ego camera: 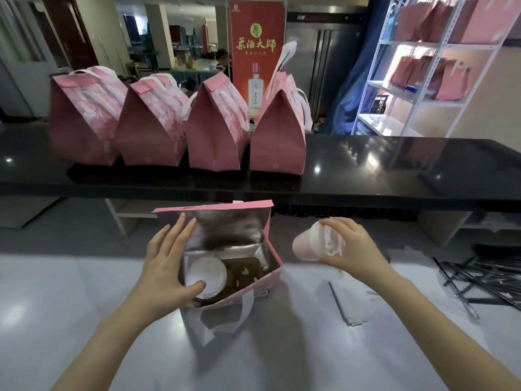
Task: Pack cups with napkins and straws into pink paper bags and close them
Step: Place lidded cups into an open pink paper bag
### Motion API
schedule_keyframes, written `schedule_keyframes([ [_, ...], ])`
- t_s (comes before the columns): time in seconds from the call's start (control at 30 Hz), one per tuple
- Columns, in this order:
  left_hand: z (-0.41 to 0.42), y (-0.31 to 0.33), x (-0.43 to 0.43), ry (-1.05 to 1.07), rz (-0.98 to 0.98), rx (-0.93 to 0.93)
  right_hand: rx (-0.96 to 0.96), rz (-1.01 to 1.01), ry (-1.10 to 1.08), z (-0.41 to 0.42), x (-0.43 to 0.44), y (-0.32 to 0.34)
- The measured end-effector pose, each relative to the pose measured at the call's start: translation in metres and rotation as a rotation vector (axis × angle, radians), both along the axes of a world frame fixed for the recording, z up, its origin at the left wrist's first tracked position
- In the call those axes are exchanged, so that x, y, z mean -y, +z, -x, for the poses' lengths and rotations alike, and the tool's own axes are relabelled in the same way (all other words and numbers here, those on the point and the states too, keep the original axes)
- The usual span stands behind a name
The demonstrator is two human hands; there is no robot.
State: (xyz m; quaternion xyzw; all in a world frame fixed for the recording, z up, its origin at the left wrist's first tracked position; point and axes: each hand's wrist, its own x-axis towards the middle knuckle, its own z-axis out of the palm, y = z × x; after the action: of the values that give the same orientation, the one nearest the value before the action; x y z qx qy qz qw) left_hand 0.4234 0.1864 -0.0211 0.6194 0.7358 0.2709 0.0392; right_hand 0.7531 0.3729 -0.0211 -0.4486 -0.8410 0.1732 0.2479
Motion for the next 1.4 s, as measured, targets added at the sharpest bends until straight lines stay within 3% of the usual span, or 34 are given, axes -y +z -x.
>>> schedule_keyframes([
  [0.17,-0.003,-0.004,0.011,0.002,-0.011,0.006,-0.221,-0.085,0.141,-0.002,0.053,0.067],
  [0.27,-0.007,-0.006,0.017,0.04,-0.003,-0.003,-0.226,-0.108,0.248,0.011,0.08,0.095],
  [0.47,-0.012,-0.015,0.022,0.026,0.021,-0.071,0.002,-0.068,0.393,0.067,0.112,0.091],
  [0.7,-0.01,-0.016,0.025,-0.012,-0.036,-0.044,0.532,-0.243,0.339,0.134,0.113,0.04],
  [0.87,-0.008,-0.015,0.023,-0.061,0.009,-0.089,0.7,-0.284,0.292,0.163,0.098,0.019],
  [1.4,0.016,-0.022,0.017,-0.114,-0.084,0.073,0.767,0.092,0.189,0.2,0.047,-0.025],
])
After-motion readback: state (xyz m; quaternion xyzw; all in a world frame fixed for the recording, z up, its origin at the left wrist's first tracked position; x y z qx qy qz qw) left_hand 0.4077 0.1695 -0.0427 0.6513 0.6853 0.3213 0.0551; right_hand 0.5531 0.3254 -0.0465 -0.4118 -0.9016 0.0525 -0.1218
